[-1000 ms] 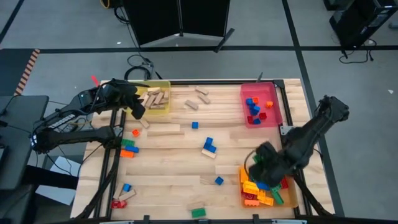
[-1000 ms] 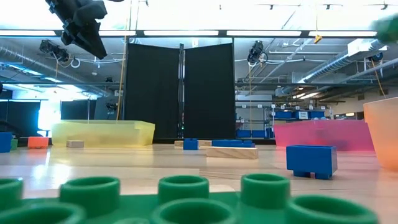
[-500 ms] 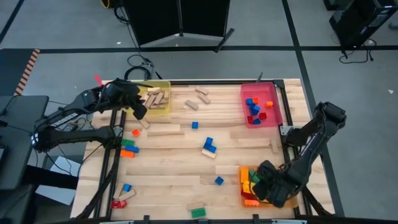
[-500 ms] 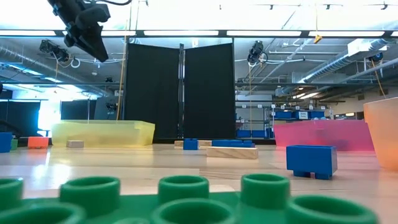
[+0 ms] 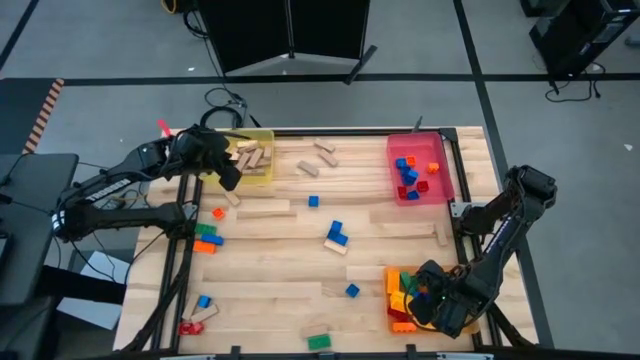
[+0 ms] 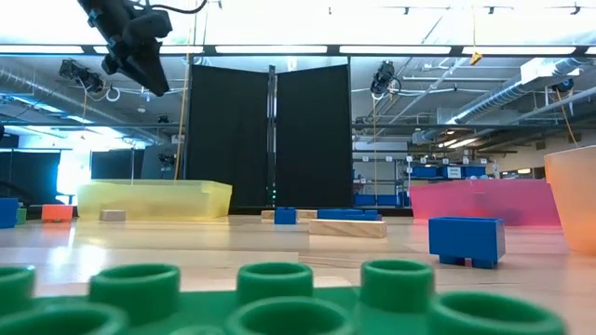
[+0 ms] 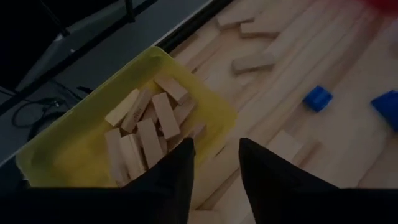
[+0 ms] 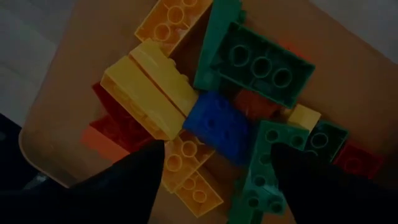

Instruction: Sort blocks by size

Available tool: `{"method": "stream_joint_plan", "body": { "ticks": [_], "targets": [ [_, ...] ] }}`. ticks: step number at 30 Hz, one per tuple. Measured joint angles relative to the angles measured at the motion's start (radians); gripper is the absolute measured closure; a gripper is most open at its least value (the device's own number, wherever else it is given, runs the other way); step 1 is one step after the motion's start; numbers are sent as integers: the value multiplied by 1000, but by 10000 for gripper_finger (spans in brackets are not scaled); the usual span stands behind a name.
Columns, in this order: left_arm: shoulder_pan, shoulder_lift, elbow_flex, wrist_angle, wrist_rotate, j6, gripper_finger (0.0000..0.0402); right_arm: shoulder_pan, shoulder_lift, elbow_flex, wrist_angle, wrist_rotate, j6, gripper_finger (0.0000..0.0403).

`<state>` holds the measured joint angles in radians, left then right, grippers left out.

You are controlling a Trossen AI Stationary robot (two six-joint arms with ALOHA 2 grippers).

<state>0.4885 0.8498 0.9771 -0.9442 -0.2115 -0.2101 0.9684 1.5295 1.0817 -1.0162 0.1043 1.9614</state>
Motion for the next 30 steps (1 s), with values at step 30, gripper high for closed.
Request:
{"method": "stream_joint_plan", "body": {
  "ticks": [30],
  "targets": [
    [89, 782, 462, 249, 334, 450, 121, -6, -1, 1, 55, 78, 270, 70]
  ]
}}
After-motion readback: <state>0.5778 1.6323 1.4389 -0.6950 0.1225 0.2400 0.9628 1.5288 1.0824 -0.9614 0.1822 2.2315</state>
